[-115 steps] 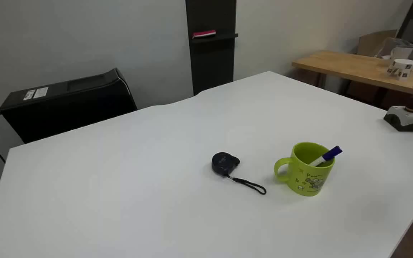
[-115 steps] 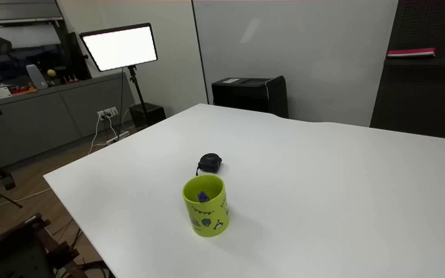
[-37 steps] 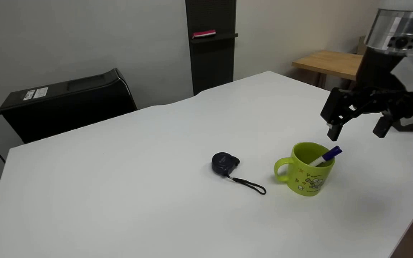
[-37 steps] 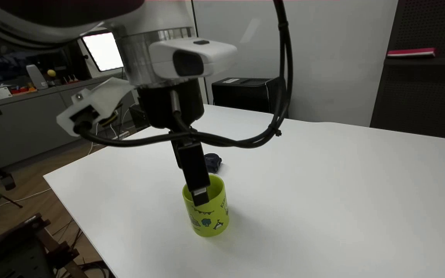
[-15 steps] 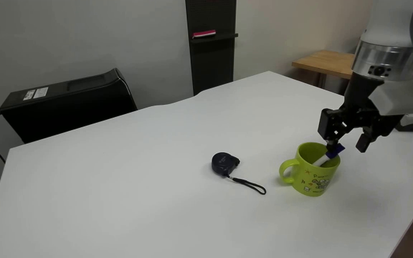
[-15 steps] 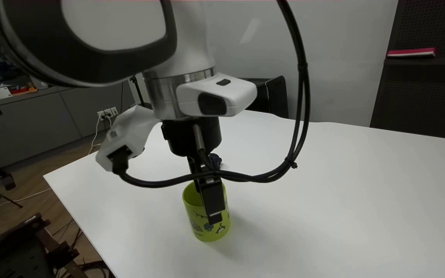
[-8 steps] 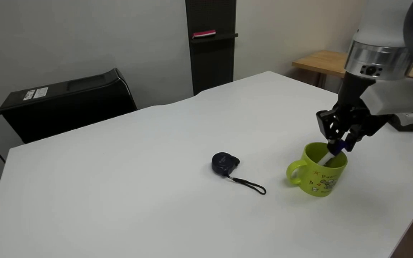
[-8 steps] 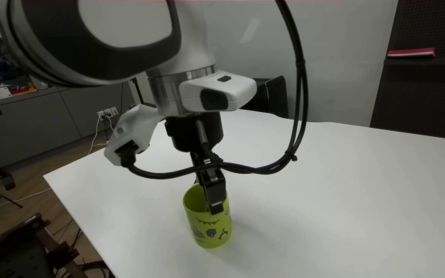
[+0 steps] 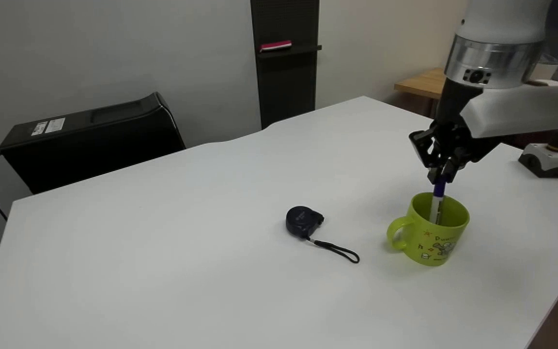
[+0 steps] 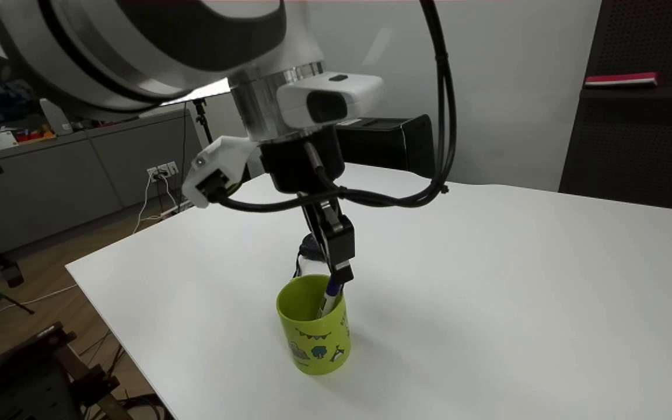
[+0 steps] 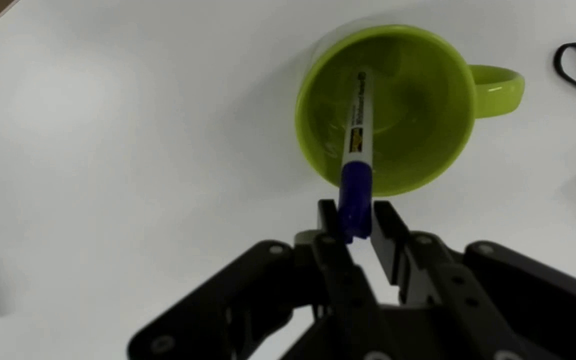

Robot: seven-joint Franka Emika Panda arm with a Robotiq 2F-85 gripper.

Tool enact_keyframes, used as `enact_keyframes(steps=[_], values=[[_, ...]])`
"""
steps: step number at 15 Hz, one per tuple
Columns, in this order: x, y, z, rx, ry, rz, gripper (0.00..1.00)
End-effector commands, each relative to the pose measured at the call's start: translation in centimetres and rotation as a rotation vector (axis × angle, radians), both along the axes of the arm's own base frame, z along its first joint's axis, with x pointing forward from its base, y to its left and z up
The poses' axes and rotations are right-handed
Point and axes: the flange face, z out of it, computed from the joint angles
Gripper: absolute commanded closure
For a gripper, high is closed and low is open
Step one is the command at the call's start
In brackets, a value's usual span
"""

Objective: Pick the marker from the cup and put it on the table

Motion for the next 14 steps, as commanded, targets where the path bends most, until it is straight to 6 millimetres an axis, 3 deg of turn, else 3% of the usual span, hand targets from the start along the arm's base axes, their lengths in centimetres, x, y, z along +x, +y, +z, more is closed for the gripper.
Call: enact_keyframes(steps=[1,2,7,14], values=[[1.0,0.3,2.1,-0.029,-0.027,-0.036,1.00],[1.2,0.4,2.4,-0.035,-0.030,-0.038,0.95],[1.7,0.5,4.0,-0.040,-0.053,-0.051,0.95],[2.8,-0.7,9.1,-0.023,-0.106,-0.098,0.95]])
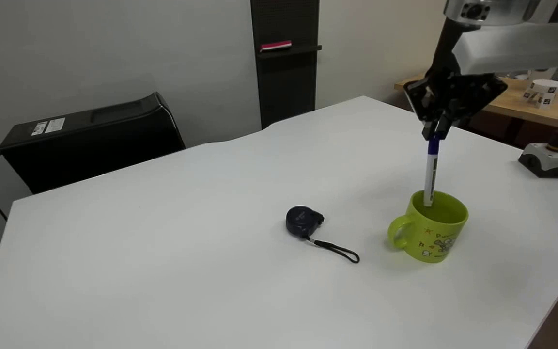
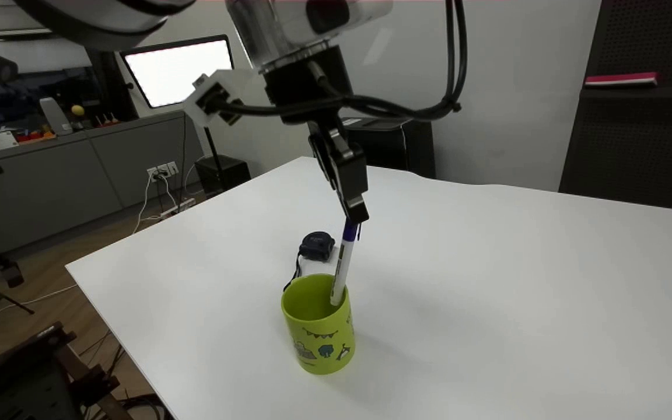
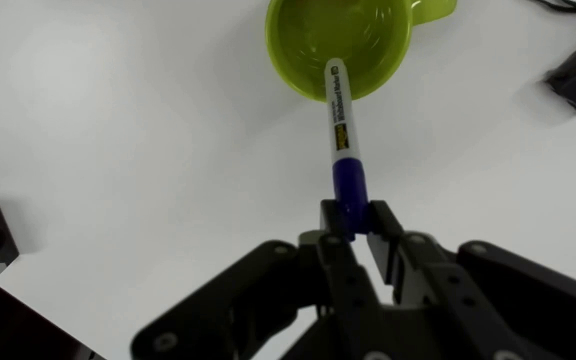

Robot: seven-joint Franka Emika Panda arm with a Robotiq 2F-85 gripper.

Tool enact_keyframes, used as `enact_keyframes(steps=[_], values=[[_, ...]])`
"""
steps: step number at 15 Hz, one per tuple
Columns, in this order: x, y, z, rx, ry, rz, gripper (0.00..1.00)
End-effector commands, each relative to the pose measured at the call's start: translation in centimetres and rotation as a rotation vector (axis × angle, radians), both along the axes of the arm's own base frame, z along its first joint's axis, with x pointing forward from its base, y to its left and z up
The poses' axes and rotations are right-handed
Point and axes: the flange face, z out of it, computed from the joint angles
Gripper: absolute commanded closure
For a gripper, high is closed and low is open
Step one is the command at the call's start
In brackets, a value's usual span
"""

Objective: Pick the marker from the cup and put it on the table

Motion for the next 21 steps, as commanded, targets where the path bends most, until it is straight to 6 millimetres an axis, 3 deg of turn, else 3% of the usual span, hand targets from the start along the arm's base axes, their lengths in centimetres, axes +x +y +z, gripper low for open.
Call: enact_keyframes(steps=[1,5,7,10,17,21], values=[[0.7,-0.8,3.3,-0.003,-0.027,-0.049,0.95],[1.1,-1.5,5.6,-0.024,-0.053,-0.076,0.95],[1.0,-1.8,5.7,-0.043,-0.094,-0.072,0.95],[1.4,-2.5,3.9,-0.011,-0.090,-0.042,0.95],[5.9,-4.6,-0.9,0.048,-0.072,-0.051,0.95],[7.9,-4.6,-2.7,0.068,-0.125,-0.079,0.95]])
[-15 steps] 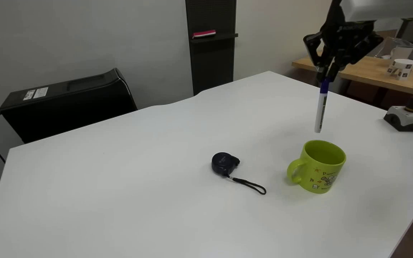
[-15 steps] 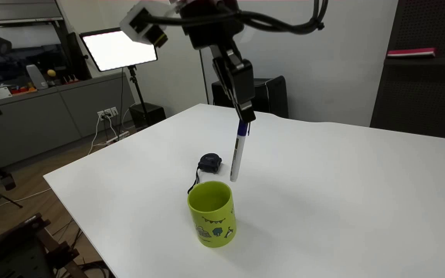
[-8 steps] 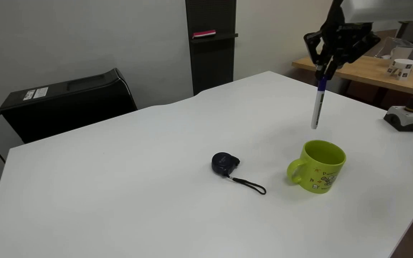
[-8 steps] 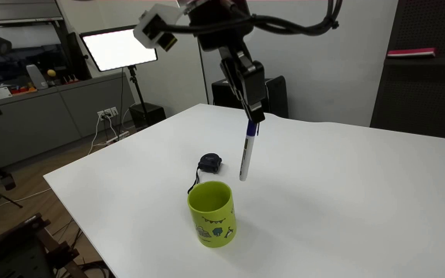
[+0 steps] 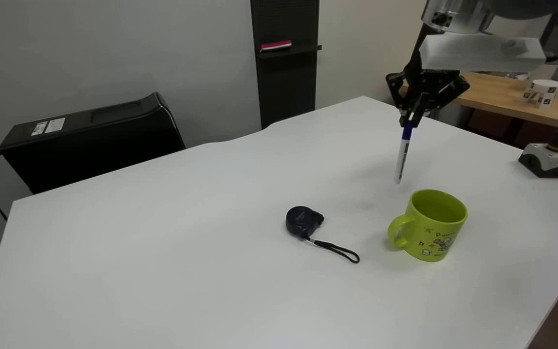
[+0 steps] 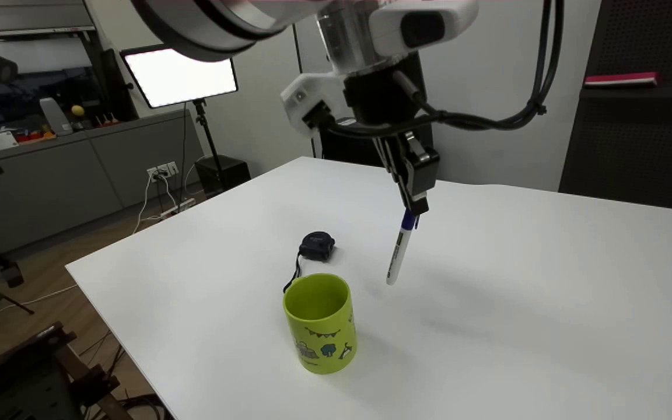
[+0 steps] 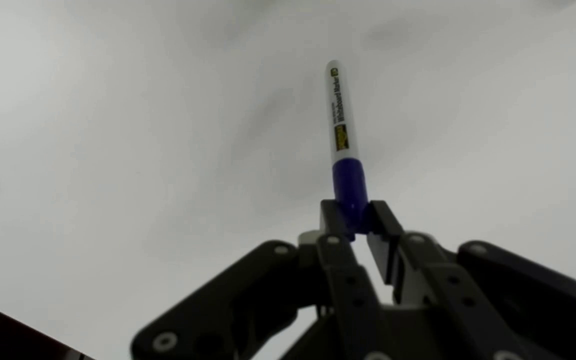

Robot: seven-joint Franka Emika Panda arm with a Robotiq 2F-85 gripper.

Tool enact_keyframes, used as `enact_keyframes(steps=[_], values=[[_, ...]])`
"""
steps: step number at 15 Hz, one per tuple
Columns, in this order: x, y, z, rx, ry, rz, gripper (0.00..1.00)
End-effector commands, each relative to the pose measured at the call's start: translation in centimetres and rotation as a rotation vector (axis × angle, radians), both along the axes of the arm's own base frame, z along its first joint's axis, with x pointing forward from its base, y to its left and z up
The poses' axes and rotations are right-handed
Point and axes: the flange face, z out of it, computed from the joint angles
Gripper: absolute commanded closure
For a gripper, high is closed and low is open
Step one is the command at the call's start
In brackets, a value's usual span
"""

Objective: Pick the marker from the cup and put it on the table

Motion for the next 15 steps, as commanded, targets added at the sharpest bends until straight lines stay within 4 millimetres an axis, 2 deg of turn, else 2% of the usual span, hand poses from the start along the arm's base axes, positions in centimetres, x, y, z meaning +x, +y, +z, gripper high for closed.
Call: enact_keyframes(steps=[1,5,9,15], values=[[2.4,0.1,-1.5,0.013,-0.064,-0.047,0.95],[2.7,0.6,-4.0,0.001,-0.136,-0.100,0.95],[2.1,2.5,-6.7,0.024,-0.148,-0.130,0.95],[2.2,3.7,-7.5,0.028,-0.201,-0.193,0.95]])
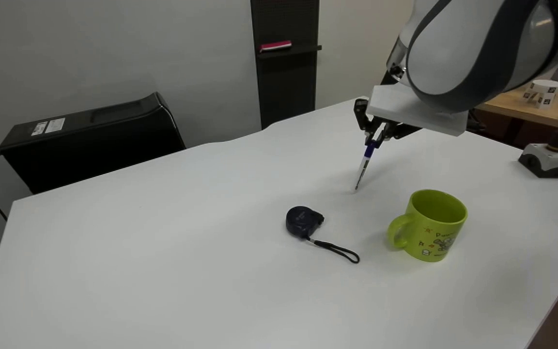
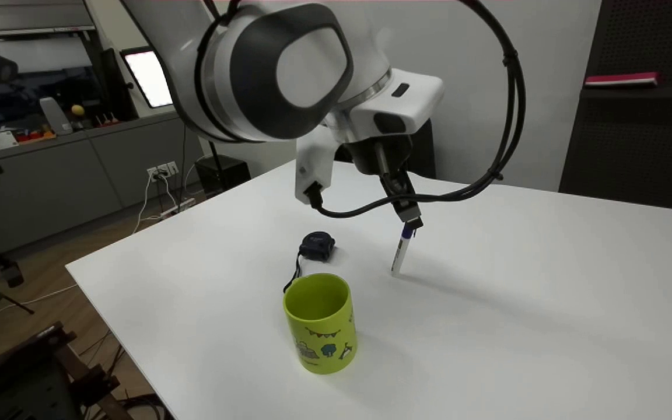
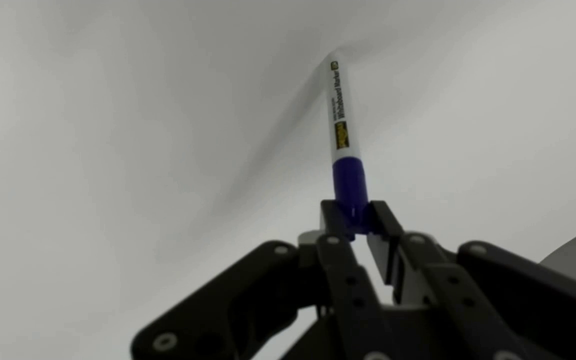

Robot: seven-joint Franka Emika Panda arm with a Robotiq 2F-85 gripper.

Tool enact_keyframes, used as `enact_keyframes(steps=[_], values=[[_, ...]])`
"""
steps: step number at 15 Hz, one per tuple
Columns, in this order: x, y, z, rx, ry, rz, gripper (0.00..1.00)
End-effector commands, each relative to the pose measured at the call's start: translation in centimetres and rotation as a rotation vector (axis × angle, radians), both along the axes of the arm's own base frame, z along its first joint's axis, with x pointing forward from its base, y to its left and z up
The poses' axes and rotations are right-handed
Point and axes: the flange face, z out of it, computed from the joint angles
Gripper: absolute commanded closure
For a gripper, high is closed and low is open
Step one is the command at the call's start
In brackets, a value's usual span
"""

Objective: Pick the marker from the cup and put it on the table

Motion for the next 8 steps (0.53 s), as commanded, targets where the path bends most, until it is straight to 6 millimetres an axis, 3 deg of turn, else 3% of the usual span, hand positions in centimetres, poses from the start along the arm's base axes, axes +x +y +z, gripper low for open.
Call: enact_keyframes(steps=[1,6,7,8], values=[[0.13,0.42,-1.26,-0.015,-0.004,-0.025,0.95],[0.10,0.16,-1.75,-0.019,0.013,-0.047,0.95],[0.13,0.04,-1.73,-0.021,0.014,-0.049,0.57],[0.12,-0.11,-1.77,-0.025,0.022,-0.049,0.56]])
